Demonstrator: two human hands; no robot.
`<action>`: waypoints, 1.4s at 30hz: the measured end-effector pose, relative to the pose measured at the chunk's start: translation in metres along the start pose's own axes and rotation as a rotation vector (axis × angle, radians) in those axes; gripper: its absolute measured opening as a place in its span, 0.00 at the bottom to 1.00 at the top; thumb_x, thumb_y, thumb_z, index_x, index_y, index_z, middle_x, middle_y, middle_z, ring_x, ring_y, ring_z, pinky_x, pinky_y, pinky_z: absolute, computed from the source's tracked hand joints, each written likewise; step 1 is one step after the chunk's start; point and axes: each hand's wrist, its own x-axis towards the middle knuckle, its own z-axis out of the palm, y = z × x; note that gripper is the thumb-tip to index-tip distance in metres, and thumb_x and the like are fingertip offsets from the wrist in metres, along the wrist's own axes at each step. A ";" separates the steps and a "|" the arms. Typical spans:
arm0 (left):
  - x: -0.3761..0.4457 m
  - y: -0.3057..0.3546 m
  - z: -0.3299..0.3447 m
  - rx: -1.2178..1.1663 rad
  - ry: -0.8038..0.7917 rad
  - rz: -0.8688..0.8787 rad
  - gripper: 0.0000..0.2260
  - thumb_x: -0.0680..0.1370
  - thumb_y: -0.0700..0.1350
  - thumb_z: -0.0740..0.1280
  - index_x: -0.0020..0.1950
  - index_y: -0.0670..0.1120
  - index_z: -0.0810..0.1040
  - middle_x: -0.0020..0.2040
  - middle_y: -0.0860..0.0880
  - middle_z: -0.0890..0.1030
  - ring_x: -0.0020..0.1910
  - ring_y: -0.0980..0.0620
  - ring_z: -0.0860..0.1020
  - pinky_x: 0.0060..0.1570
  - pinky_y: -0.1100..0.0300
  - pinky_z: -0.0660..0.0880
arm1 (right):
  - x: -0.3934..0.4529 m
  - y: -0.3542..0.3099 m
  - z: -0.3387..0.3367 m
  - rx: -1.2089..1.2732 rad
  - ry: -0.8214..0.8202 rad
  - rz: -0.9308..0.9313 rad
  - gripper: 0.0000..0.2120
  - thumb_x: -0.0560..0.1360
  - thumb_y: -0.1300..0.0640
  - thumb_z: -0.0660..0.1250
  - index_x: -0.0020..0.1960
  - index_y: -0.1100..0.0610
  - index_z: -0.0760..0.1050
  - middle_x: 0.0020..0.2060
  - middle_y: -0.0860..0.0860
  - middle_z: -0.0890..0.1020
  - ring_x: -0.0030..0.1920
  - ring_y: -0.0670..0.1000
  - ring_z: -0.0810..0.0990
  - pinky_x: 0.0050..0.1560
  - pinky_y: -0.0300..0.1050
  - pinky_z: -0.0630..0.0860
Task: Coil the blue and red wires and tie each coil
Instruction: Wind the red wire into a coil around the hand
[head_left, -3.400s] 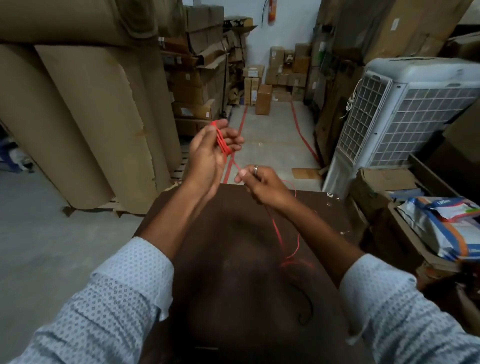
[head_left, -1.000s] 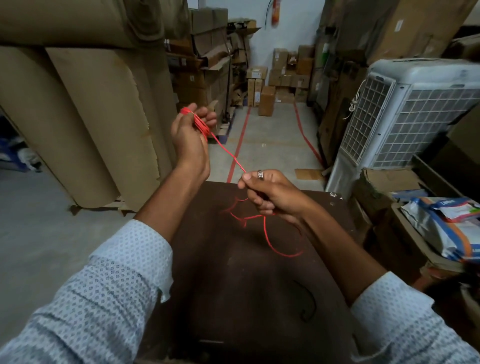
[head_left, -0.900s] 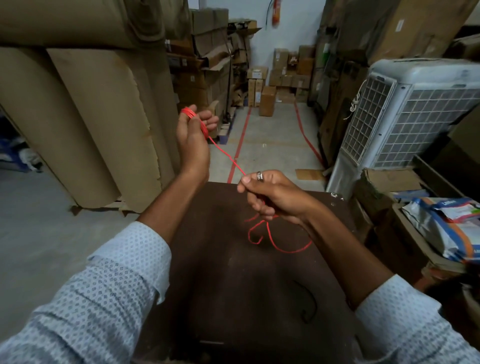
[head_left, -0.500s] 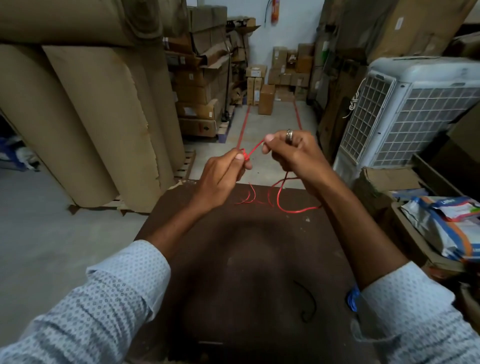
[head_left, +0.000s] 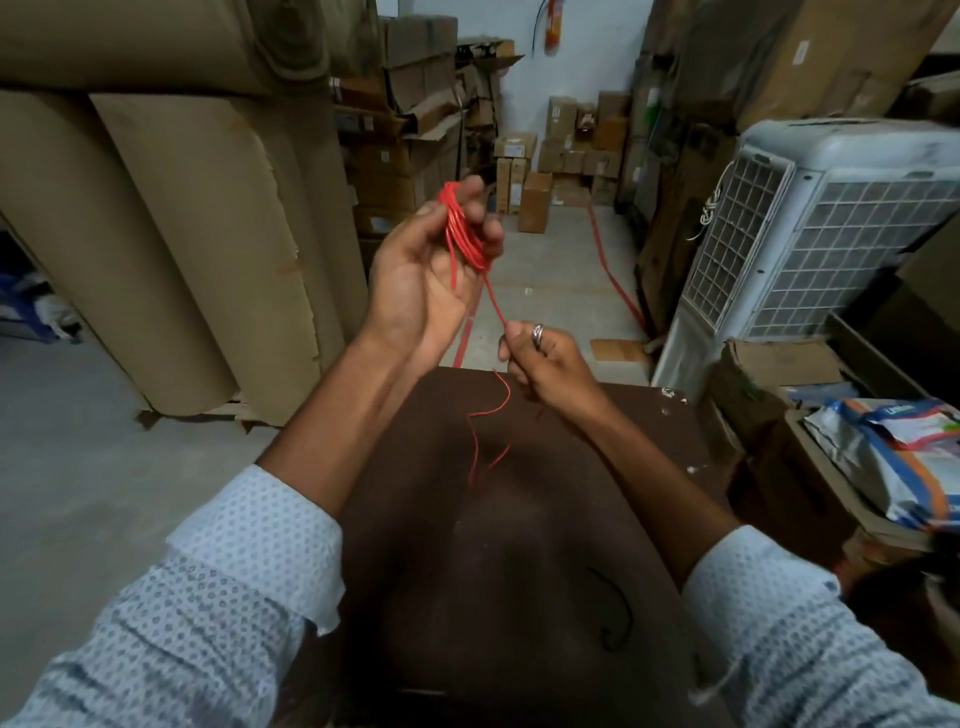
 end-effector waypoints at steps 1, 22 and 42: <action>0.003 0.001 -0.002 0.022 0.026 0.043 0.13 0.83 0.38 0.53 0.62 0.33 0.73 0.42 0.44 0.80 0.42 0.48 0.81 0.47 0.58 0.79 | -0.005 0.001 0.005 0.013 -0.016 0.017 0.19 0.85 0.51 0.56 0.42 0.61 0.75 0.25 0.52 0.68 0.23 0.44 0.64 0.25 0.37 0.60; -0.034 -0.055 -0.045 0.843 -0.084 -0.104 0.18 0.85 0.48 0.54 0.47 0.39 0.76 0.31 0.44 0.73 0.25 0.46 0.71 0.28 0.57 0.70 | 0.019 -0.068 -0.039 -0.197 0.141 -0.266 0.15 0.82 0.54 0.66 0.40 0.61 0.79 0.26 0.51 0.69 0.28 0.48 0.66 0.30 0.42 0.62; 0.014 -0.024 -0.056 0.164 0.208 0.118 0.12 0.84 0.36 0.56 0.63 0.33 0.73 0.43 0.44 0.82 0.44 0.48 0.83 0.47 0.59 0.79 | -0.003 -0.003 0.005 0.229 -0.097 0.149 0.06 0.76 0.64 0.71 0.50 0.57 0.84 0.40 0.53 0.82 0.39 0.46 0.77 0.44 0.44 0.78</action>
